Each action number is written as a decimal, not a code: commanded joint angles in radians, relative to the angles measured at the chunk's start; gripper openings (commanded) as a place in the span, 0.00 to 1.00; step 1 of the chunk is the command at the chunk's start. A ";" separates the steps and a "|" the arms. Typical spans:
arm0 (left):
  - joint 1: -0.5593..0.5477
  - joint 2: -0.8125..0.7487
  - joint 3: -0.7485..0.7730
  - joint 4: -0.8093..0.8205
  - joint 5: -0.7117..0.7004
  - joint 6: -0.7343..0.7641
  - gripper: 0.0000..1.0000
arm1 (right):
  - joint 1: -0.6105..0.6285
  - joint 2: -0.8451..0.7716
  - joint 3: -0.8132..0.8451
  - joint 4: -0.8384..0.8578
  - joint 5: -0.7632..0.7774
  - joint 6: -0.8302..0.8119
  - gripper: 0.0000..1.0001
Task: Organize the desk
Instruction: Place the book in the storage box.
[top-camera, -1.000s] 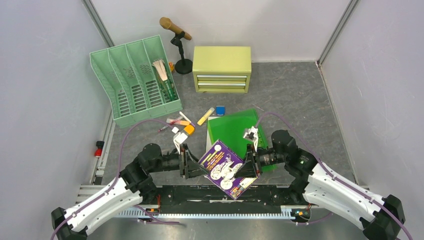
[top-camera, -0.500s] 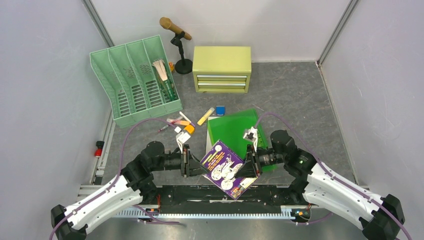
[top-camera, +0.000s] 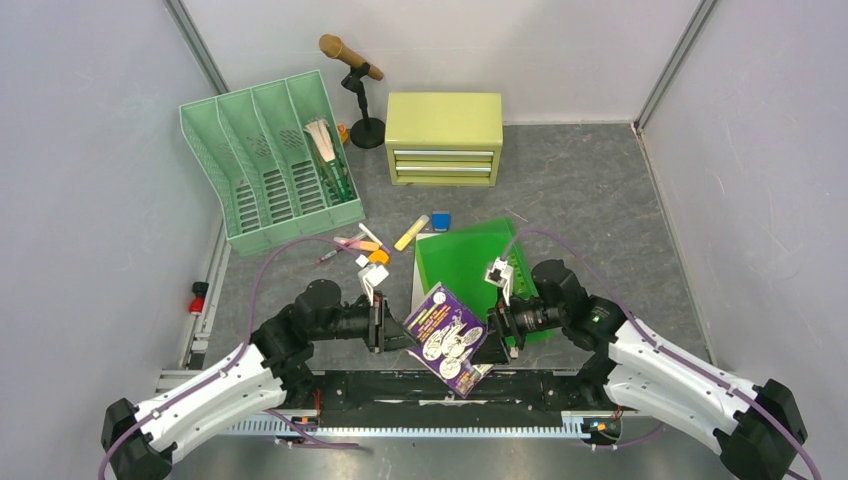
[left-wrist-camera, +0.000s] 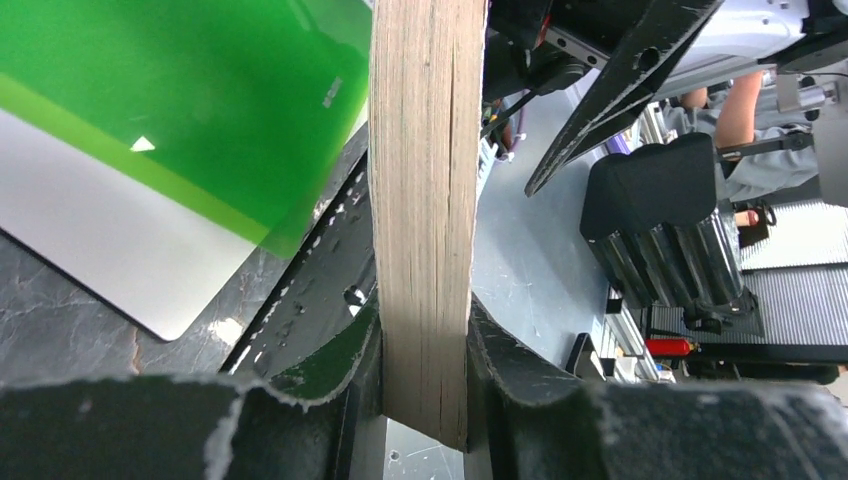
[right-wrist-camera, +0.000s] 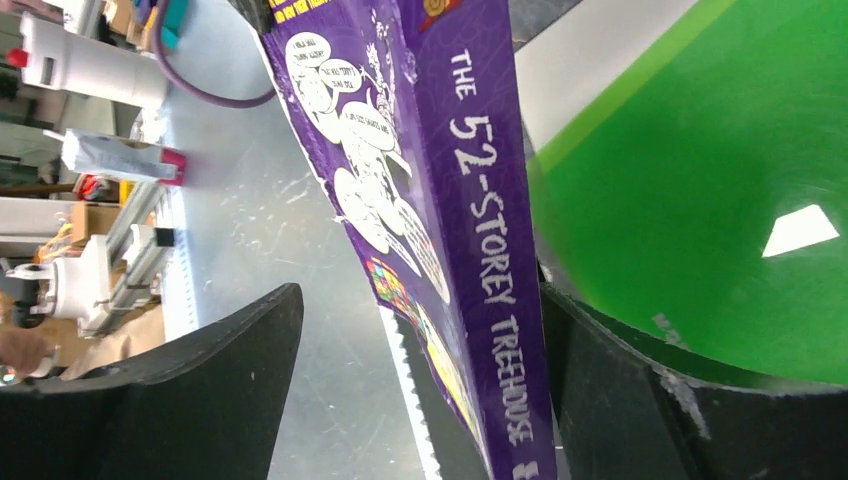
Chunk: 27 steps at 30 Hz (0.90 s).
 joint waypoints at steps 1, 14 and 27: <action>-0.001 -0.004 0.022 0.050 -0.036 0.010 0.02 | -0.011 -0.012 0.058 -0.053 0.084 -0.054 0.95; -0.001 0.067 0.092 0.084 -0.109 0.030 0.02 | -0.041 -0.007 0.171 -0.180 0.174 -0.143 0.98; 0.007 0.068 0.175 0.083 -0.390 -0.044 0.02 | -0.060 -0.046 0.362 -0.383 0.498 -0.196 0.98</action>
